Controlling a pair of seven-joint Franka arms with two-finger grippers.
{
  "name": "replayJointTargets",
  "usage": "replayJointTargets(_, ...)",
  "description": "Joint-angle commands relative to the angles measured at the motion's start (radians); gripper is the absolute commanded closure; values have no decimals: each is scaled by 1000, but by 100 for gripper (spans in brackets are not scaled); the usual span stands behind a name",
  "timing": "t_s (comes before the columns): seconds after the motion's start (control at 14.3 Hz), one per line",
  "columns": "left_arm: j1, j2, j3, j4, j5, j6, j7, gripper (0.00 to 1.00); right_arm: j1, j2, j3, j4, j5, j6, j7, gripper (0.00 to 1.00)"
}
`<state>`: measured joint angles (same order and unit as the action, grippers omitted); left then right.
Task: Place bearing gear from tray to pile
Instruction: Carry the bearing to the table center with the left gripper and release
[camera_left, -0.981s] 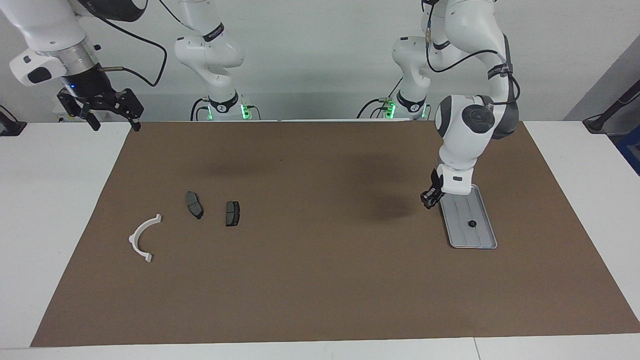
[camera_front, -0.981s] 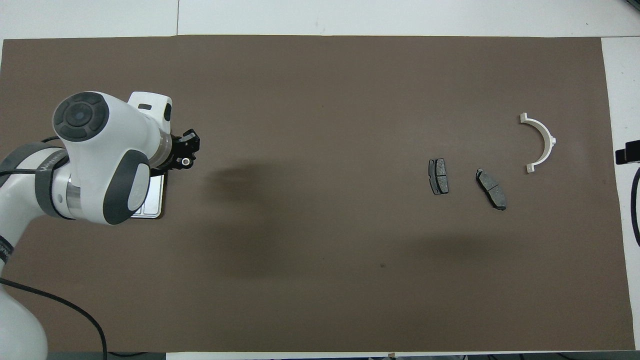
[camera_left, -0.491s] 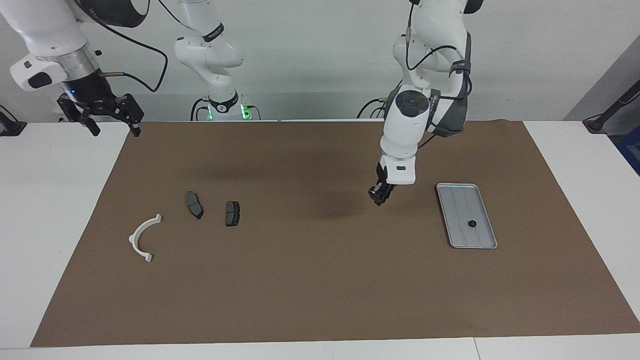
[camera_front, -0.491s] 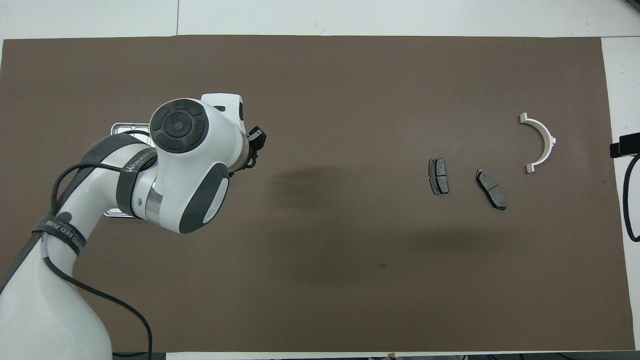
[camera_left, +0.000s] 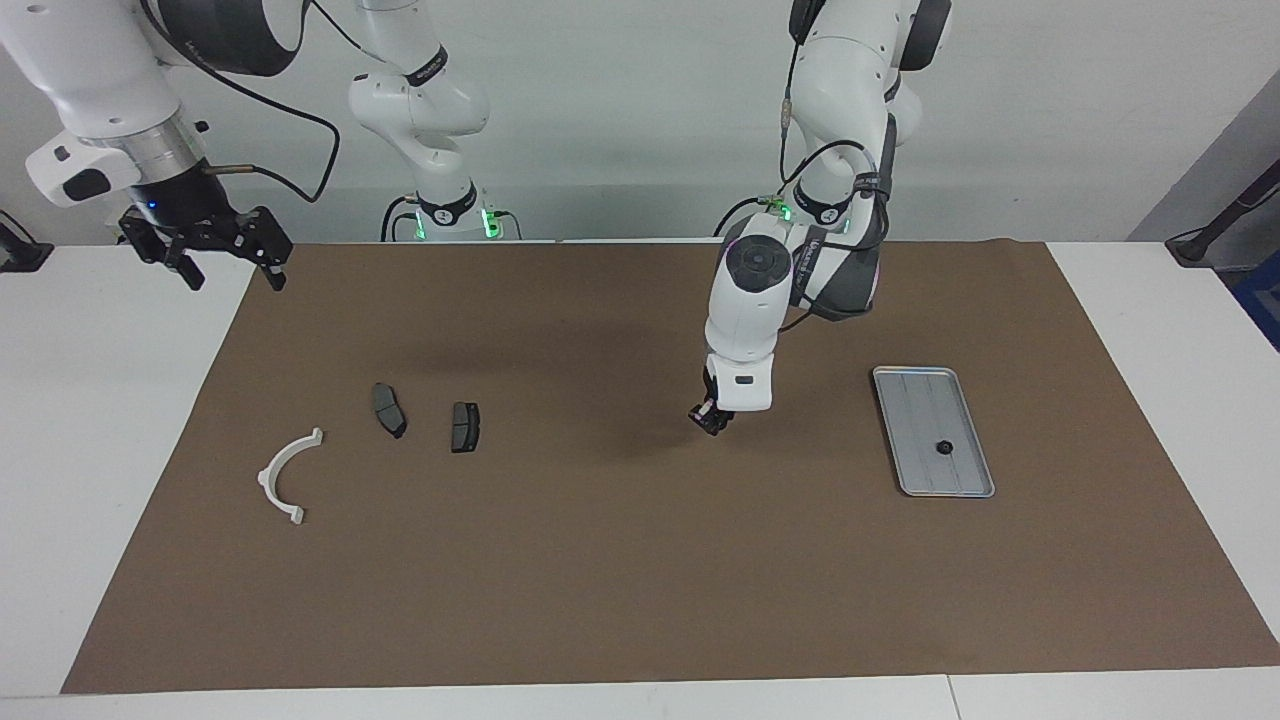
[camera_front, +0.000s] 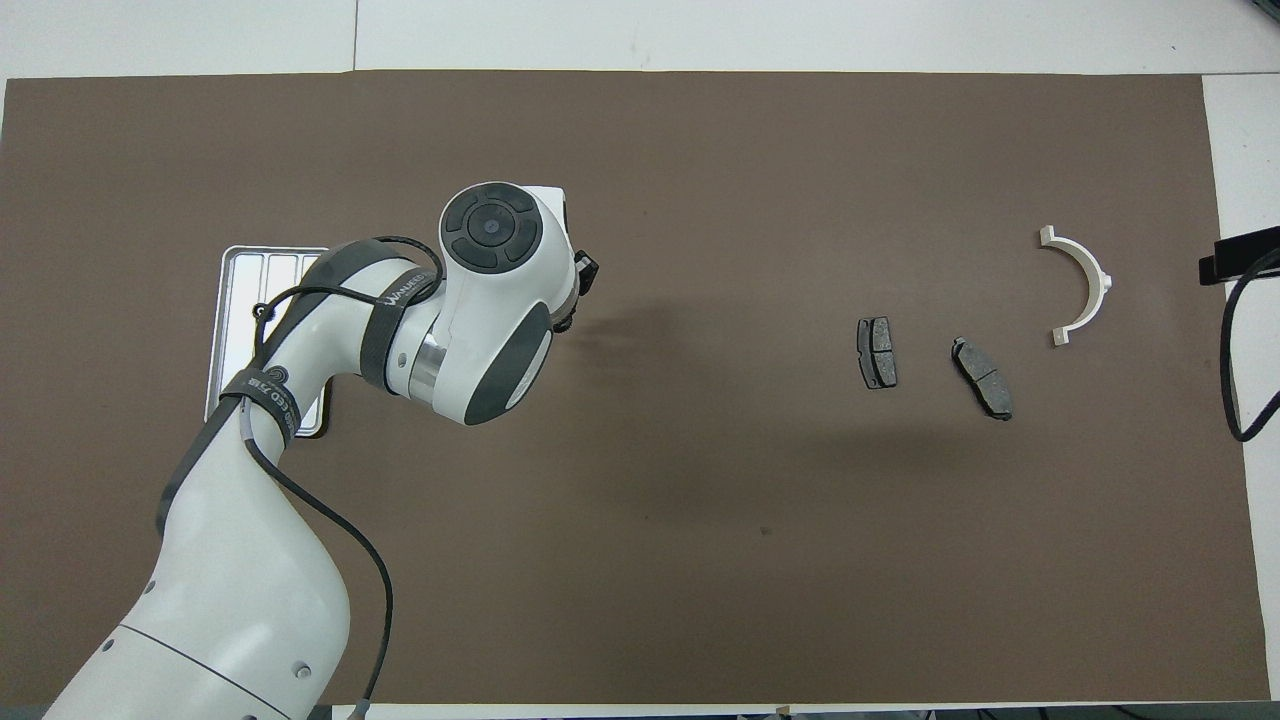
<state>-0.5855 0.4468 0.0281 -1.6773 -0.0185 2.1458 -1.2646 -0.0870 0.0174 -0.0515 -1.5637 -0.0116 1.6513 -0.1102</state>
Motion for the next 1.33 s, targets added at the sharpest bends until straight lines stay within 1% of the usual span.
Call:
replayJointTargets(0.0, -48, -4, 21, -22, -17, 35, -33, 100, -8, 42, 5, 47, 2, 2, -26, 0)
replayJointTargets(0.07, -54, 12, 21, -7, -20, 39, -50, 100, -8, 55, 7, 48, 1, 8, -26, 0)
replayJointTargets(0.14, -57, 38, 21, 31, -21, 29, -58, 100, -4, 68, 10, 50, 1, 8, -26, 0)
replayJointTargets(0.28, -62, 46, 21, 34, -15, 26, -58, 100, 27, 122, 15, 111, 2, 10, -8, 0)
replayJointTargets(0.42, -63, 59, 21, 34, -15, 32, -59, 100, 29, 176, 16, 181, 4, 2, 3, 0)
replayJointTargets(0.49, -76, 70, 22, 34, -15, 32, -62, 100, 29, 185, 16, 192, 7, 8, 3, 0)
replayJointTargets(0.7, -80, 72, 22, 4, -8, 55, -70, 100, 29, 184, 19, 174, 9, 13, 3, 0)
replayJointTargets(0.84, -80, 70, 22, -13, -8, 71, -70, 100, 29, 170, 18, 134, 9, 22, 4, 0)
replayJointTargets(1.19, -80, 70, 22, -18, -6, 68, -70, 100, 36, 185, 19, 137, -2, 45, -2, 0)
replayJointTargets(1.26, -79, 70, 24, -18, -6, 69, -68, 83, 49, 197, 19, 134, -1, 48, -3, 0)
